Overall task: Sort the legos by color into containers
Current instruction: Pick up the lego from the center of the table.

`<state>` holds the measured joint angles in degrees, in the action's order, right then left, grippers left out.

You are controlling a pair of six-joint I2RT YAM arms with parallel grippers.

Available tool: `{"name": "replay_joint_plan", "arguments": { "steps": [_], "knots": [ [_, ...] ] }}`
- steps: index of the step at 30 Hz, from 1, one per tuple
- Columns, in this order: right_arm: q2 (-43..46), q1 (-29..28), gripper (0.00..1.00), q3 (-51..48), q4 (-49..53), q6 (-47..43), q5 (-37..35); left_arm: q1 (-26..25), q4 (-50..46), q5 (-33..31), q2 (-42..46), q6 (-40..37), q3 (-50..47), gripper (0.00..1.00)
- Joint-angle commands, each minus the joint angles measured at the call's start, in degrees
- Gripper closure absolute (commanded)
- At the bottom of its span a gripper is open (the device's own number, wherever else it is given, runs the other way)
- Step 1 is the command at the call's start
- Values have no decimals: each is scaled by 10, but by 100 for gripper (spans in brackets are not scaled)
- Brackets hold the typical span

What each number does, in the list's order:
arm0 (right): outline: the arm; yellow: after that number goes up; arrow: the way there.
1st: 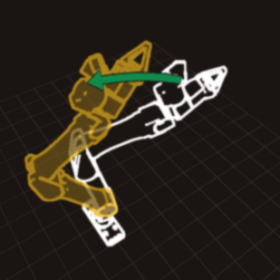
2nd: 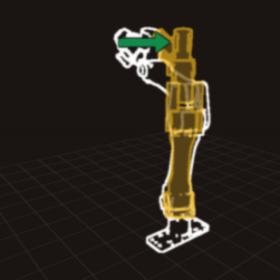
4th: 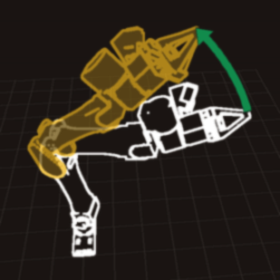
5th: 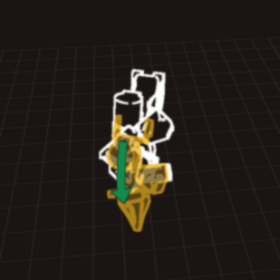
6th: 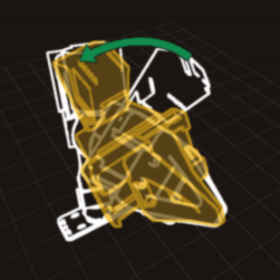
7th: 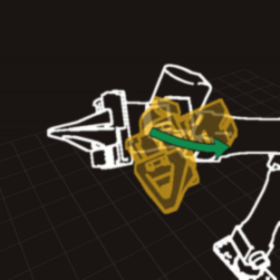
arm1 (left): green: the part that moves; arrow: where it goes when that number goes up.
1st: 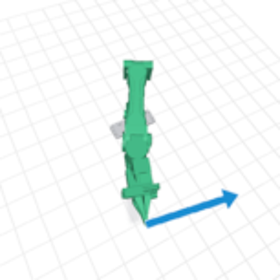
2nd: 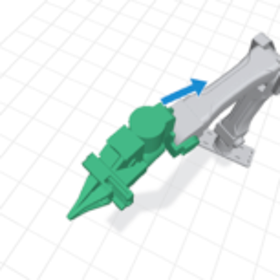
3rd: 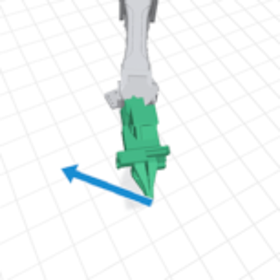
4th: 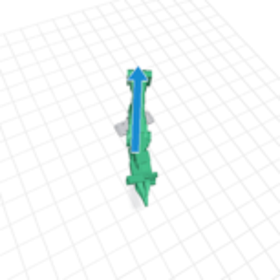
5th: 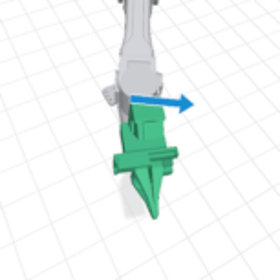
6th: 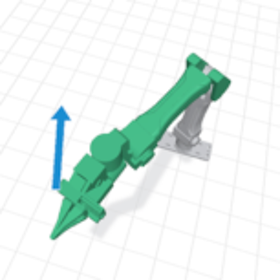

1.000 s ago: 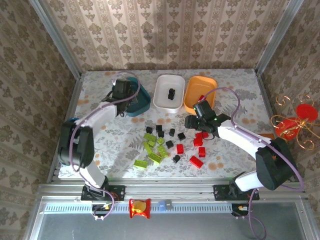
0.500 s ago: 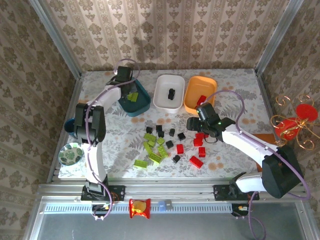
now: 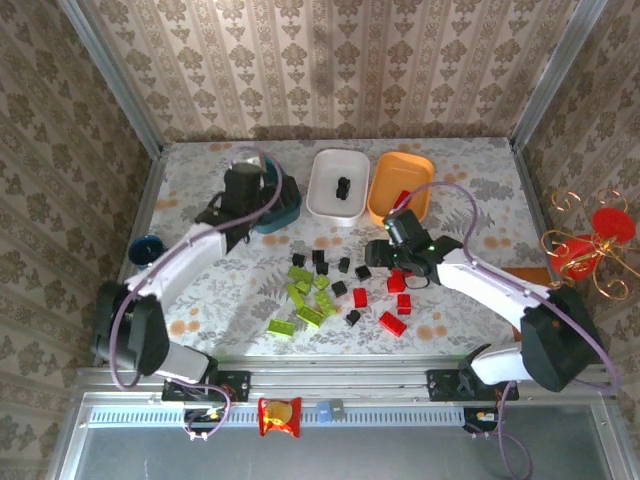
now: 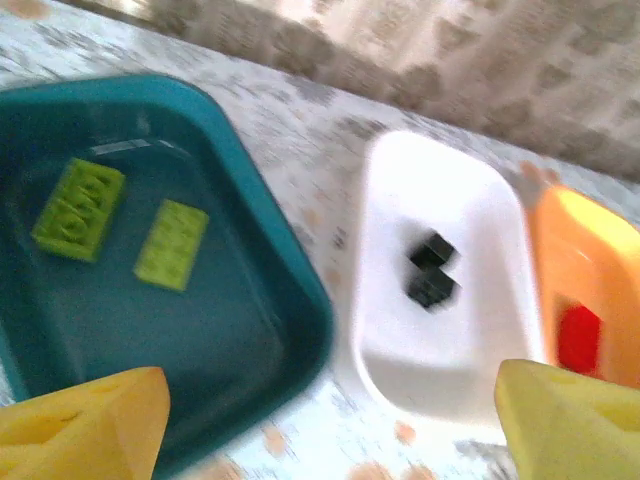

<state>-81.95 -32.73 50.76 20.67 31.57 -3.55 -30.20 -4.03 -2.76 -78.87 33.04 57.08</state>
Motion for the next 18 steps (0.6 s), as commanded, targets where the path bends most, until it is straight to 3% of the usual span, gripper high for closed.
{"name": "replay_joint_plan", "arguments": {
  "steps": [1, 10, 18],
  "knots": [
    [-59, -27, 30, 39, 30, -30, -3, -14, 6, 10, 48, 12, -69, 1],
    [-160, -45, 33, 86, 42, -42, -51, -22, -36, 20, 216, 26, -214, 0],
    [-197, -55, 38, 90, 42, -49, -42, -23, -64, 12, 270, 29, -255, 0]
  ]
}}
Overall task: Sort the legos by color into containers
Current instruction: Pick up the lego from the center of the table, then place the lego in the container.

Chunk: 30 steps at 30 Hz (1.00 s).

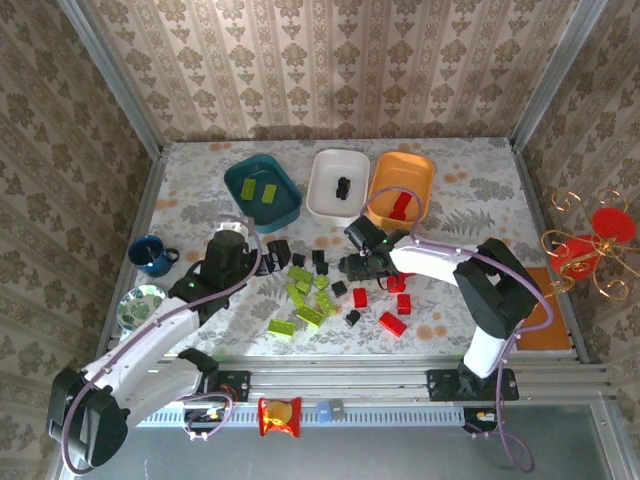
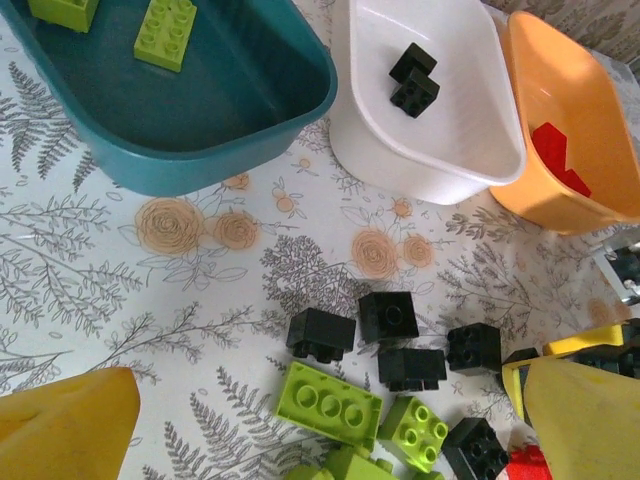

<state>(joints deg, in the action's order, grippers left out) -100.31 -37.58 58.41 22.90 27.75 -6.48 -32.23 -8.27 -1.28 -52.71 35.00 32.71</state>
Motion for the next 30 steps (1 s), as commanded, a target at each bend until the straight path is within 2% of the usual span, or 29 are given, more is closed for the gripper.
{"name": "replay_joint_plan", "arguments": {
  "steps": [1, 9, 13, 16, 21, 30],
  "knots": [
    [-15, -7, 40, 13, 22, -10, -13, -2, -23, -4, 9, 8, -12, 0],
    [39, -7, 68, 6, 19, -15, -13, -1, -19, 0, 0, 4, -22, 0],
    [87, -7, 71, 42, 29, -30, -12, -1, -16, -4, 4, 9, -32, 0],
    [88, -4, 71, 101, 35, -41, -12, -1, -6, -6, 16, 14, -45, 0],
    [13, 19, 71, 204, 24, -45, -37, -1, -7, 1, 22, 18, -50, 0],
    [-189, 85, 71, 419, 69, -22, -24, 1, -22, 9, 36, 19, -57, 0]
  ]
}}
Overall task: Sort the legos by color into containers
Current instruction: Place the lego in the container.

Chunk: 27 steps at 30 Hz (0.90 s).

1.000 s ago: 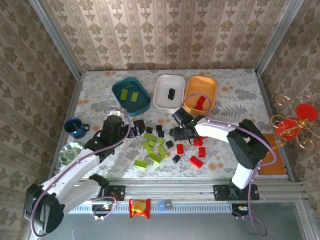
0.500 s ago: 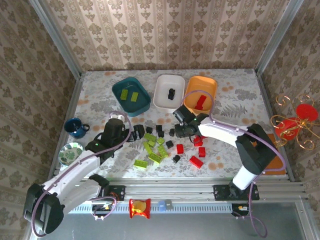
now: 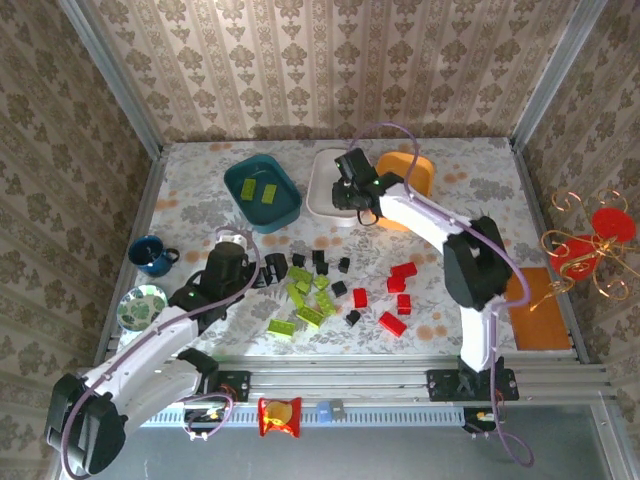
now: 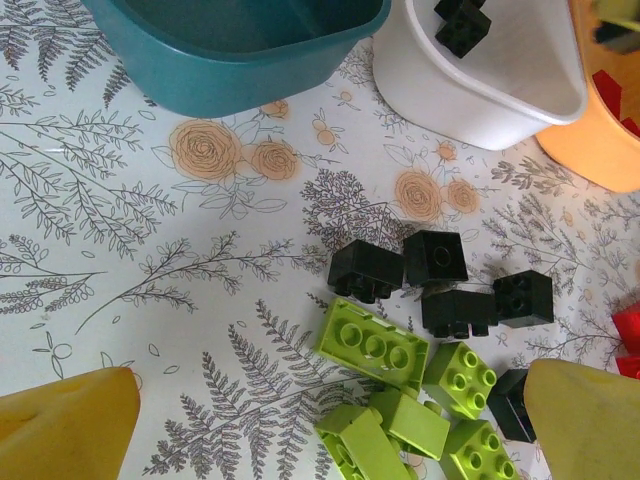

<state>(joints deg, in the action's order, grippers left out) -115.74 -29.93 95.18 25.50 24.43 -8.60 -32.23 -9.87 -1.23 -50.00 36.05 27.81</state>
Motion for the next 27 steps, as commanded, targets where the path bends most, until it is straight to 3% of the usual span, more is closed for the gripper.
{"name": "replay_joint_plan", "arguments": {
  "steps": [1, 5, 8, 10, 15, 19, 27],
  "knots": [
    [-51, 11, 70, 73, 49, 12, 3, 1, -8, 10, 8, 8, -9, 0],
    [-100, 18, 63, 135, 79, 17, 13, 2, -10, 12, 6, 8, -10, 0],
    [-120, 23, 41, 165, 85, 23, 30, 4, -10, 19, 0, 7, -11, 0],
    [-120, 24, 35, 179, 85, 22, 33, 5, -10, 22, -4, 6, -9, 0],
    [-79, 22, 33, 169, 78, 17, 39, 7, -10, 27, -13, 2, -8, 0],
    [-5, 12, 33, 91, 40, 11, 38, 7, -18, 31, -28, -5, 1, 1],
    [150, -18, 34, -120, -27, 16, 48, -9, -18, 68, -98, -23, 21, 19]
  ]
}}
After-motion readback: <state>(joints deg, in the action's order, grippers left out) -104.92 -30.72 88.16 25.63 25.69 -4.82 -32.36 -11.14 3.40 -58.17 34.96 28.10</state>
